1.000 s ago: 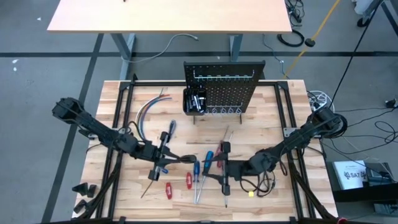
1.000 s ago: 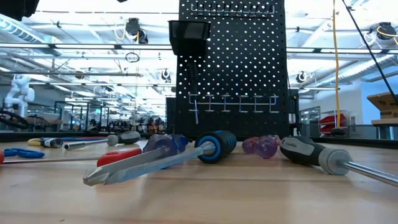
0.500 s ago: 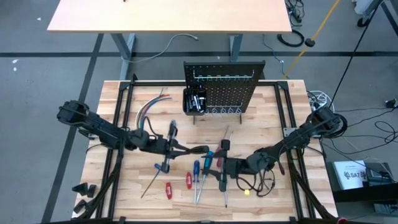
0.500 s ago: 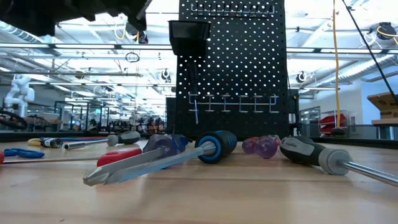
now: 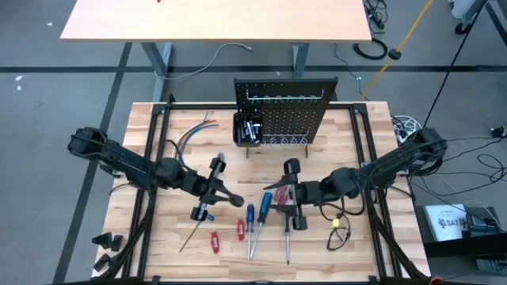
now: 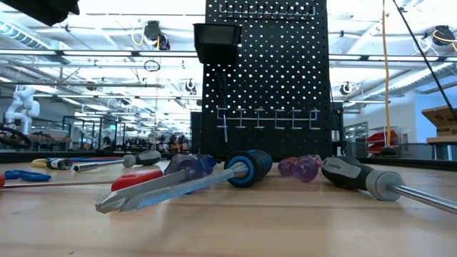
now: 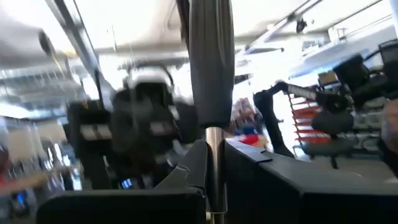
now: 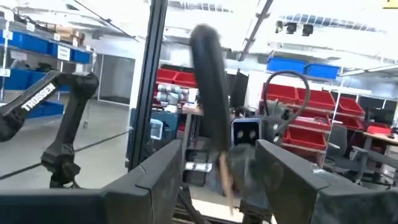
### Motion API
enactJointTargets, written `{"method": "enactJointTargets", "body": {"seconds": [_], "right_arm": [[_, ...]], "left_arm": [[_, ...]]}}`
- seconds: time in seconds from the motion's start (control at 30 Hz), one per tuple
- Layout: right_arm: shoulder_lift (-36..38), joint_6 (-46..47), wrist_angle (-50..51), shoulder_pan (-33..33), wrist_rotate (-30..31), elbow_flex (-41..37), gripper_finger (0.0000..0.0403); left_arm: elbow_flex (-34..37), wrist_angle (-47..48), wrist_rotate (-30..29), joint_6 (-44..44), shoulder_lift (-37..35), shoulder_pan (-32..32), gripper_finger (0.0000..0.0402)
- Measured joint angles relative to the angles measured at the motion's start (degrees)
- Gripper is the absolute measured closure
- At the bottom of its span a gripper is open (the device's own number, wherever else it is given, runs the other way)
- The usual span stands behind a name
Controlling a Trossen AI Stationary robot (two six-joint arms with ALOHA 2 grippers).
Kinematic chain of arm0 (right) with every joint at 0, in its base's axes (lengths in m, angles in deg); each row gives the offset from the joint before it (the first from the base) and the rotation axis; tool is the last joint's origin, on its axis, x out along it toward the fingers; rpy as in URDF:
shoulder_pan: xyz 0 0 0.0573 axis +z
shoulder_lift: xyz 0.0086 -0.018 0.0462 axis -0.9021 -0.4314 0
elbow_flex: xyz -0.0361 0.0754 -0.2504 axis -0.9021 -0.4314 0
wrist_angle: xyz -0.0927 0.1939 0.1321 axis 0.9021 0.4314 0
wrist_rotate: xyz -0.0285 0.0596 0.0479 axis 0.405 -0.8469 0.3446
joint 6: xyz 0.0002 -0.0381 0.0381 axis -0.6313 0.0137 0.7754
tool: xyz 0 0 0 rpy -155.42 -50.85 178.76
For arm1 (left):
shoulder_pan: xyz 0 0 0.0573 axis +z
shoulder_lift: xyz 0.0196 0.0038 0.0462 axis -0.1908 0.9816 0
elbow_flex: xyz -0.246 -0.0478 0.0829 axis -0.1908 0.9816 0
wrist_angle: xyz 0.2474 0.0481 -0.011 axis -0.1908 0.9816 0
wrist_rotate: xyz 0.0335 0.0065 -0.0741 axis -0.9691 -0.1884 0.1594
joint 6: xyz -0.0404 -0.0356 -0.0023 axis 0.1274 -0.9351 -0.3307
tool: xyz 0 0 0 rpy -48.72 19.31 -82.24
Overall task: Hang tools onto peg board
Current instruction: Hang the black nut driver on the peg board
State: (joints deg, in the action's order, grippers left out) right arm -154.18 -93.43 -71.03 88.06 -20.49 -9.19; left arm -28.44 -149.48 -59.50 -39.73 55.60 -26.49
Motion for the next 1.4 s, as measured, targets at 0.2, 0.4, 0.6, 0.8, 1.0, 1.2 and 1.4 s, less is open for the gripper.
{"method": "enactJointTargets", "body": {"seconds": [0.2,0.4,0.6,0.8,1.0,1.2,1.4], "right_arm": [[-2.22,-0.67,1.83,-1.12,0.95,0.00,0.0206],[-4.43,-1.07,1.56,-2.63,0.85,-0.02,0.0206],[-4.40,-0.87,0.80,-4.11,0.85,-0.02,0.0206],[-4.40,0.51,-0.01,-5.32,-2.77,-0.02,0.0206],[-4.40,-0.95,-1.76,-5.62,-5.00,-0.02,0.0206],[-4.40,-2.61,-2.72,-5.60,-5.00,-0.02,0.0206],[-4.40,-2.68,-3.39,-5.61,-4.89,-0.02,0.0231]], "left_arm": [[0.04,1.65,-5.39,-1.76,2.52,-1.14,0.0374],[0.04,1.32,-8.92,-1.94,2.62,-1.13,0.0374],[0.04,1.30,-8.94,-1.88,2.62,-1.00,0.0374],[-0.07,0.89,-11.06,-1.91,4.08,-0.28,0.0374],[-2.96,1.11,-11.42,-3.03,9.06,0.10,0.0374],[-3.67,0.95,-11.49,-3.04,9.86,0.14,0.0374],[-3.67,1.19,-12.89,-3.47,9.88,0.16,0.0374]]}}
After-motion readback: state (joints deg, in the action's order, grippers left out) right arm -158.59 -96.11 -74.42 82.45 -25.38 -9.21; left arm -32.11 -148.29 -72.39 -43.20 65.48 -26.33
